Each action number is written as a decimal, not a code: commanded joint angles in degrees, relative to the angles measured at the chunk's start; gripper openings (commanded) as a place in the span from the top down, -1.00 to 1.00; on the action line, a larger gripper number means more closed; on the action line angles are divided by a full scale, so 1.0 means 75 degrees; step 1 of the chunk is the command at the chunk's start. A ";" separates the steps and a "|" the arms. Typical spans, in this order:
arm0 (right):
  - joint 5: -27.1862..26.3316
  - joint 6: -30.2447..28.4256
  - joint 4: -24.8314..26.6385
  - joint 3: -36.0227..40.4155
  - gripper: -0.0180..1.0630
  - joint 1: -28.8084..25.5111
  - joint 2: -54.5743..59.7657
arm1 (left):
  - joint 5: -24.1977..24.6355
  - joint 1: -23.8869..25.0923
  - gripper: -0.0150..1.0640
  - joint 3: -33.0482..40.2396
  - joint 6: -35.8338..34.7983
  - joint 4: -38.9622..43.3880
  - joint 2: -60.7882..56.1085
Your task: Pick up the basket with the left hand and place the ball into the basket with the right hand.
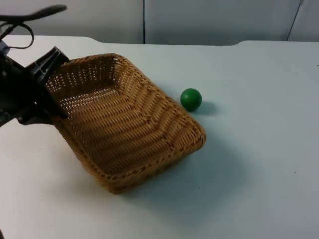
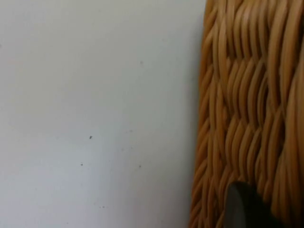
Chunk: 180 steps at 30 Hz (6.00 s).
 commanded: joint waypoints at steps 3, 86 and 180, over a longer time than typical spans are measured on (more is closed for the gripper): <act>-0.0029 -0.0015 0.0016 0.0033 0.97 -0.0050 -0.0032 | 0.0325 0.0033 0.97 -0.0046 0.0015 0.0091 -0.0486; -0.3182 -0.1428 0.2561 -0.7319 -0.12 0.0938 1.4613 | 0.2045 0.1080 0.97 -0.0046 -0.0050 0.0790 -0.0850; -0.4865 -0.1591 0.1211 -0.8347 0.36 0.2028 1.7880 | 0.1816 0.1080 0.97 -0.0046 -0.0050 0.0791 -0.0850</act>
